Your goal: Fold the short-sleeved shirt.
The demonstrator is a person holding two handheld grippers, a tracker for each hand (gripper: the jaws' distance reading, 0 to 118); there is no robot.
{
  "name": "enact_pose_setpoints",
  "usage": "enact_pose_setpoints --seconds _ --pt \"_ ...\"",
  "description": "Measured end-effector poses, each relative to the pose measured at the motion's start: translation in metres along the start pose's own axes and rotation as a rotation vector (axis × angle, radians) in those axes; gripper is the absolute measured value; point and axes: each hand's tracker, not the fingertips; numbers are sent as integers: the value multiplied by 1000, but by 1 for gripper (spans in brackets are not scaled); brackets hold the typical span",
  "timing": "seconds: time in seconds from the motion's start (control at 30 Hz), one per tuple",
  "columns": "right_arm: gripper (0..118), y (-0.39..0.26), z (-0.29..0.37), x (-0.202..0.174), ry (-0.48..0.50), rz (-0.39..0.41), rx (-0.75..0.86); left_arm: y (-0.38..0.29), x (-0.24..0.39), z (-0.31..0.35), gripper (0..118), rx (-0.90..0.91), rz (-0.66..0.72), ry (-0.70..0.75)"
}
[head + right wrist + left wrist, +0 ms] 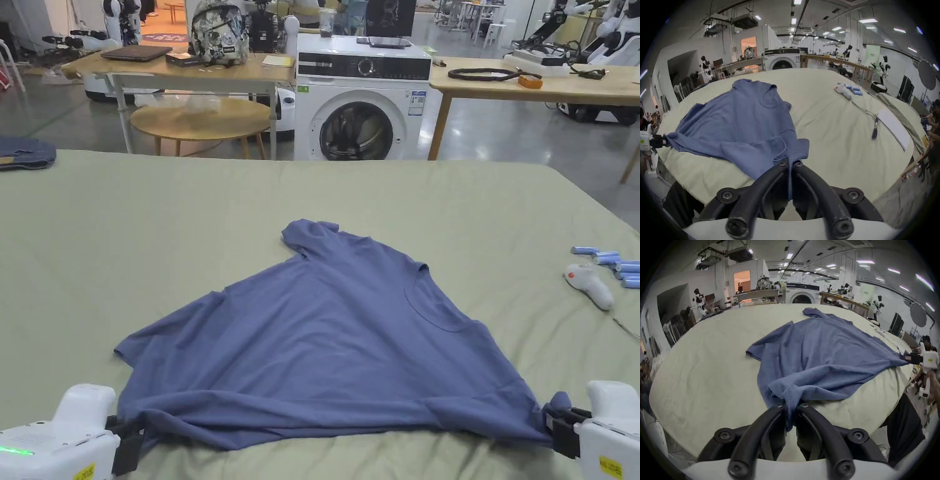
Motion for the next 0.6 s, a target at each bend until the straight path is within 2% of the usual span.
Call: enact_pose_setpoints --seconds 0.03,0.1,0.17,0.2,0.3,0.33,0.37,0.4,0.43,0.47,0.5,0.53,0.6 --pt "117 1 -1 -1 -6 -3 -3 2 1 1 107 -8 6 13" --pt "118 5 -2 -1 6 -9 -12 7 1 4 107 -33 16 60" --pt "118 10 2 -8 -2 6 -7 15 2 21 107 15 20 68" --pt "118 15 7 -11 -1 23 28 23 0 31 107 85 55 48" --pt "118 32 14 -28 14 27 75 54 1 47 106 140 113 53" --pt "118 40 16 -36 22 35 104 65 5 48 97 165 113 58" --pt "110 50 17 -45 42 32 141 78 9 48 68 155 108 58" --pt "91 59 18 -52 42 29 145 86 12 46 38 158 106 61" --pt "62 68 18 -63 39 21 155 95 16 44 14 172 116 58" --pt "15 75 18 -71 68 19 179 101 19 42 7 189 124 58" --pt "0 80 18 -80 83 30 190 105 21 40 6 233 136 66" --pt "0 87 13 -89 71 38 192 110 22 37 3 242 119 34" --pt "0 93 9 -109 78 71 213 117 31 30 3 222 106 73"
